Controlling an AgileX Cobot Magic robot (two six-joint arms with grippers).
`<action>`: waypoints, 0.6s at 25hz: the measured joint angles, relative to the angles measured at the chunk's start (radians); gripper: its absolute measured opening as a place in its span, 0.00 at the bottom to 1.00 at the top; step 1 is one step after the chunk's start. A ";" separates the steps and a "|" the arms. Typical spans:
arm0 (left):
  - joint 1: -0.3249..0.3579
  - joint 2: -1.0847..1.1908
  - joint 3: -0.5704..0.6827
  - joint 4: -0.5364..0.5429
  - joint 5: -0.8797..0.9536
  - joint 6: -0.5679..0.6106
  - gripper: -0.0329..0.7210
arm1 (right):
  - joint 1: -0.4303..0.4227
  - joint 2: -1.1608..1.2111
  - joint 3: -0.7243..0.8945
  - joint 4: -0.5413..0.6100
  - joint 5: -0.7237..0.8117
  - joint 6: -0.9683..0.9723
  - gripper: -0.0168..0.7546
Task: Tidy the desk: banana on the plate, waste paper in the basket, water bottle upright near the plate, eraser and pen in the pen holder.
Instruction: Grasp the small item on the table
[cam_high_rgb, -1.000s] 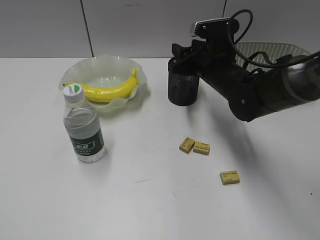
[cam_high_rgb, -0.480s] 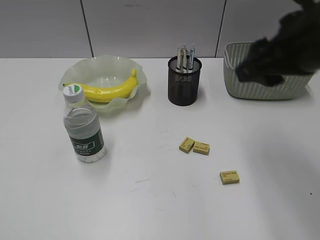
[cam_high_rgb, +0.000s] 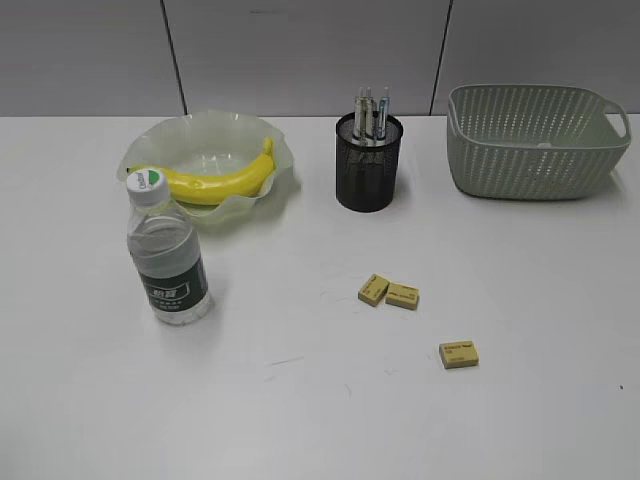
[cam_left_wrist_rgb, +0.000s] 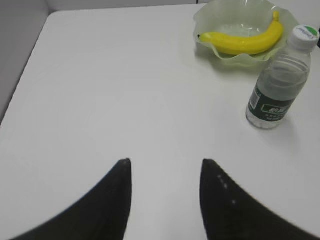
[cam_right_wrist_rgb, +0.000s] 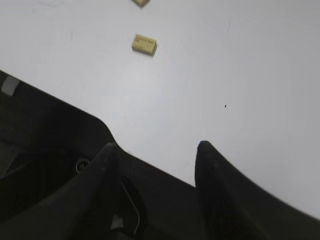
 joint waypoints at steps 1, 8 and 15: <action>0.000 0.027 -0.013 -0.010 -0.032 0.038 0.49 | 0.000 -0.071 0.026 -0.001 -0.012 0.000 0.53; 0.000 0.414 -0.118 -0.461 -0.297 0.506 0.48 | 0.000 -0.375 0.121 -0.014 -0.067 0.006 0.52; -0.304 1.006 -0.448 -0.720 -0.409 0.802 0.39 | 0.000 -0.380 0.124 -0.021 -0.067 0.008 0.52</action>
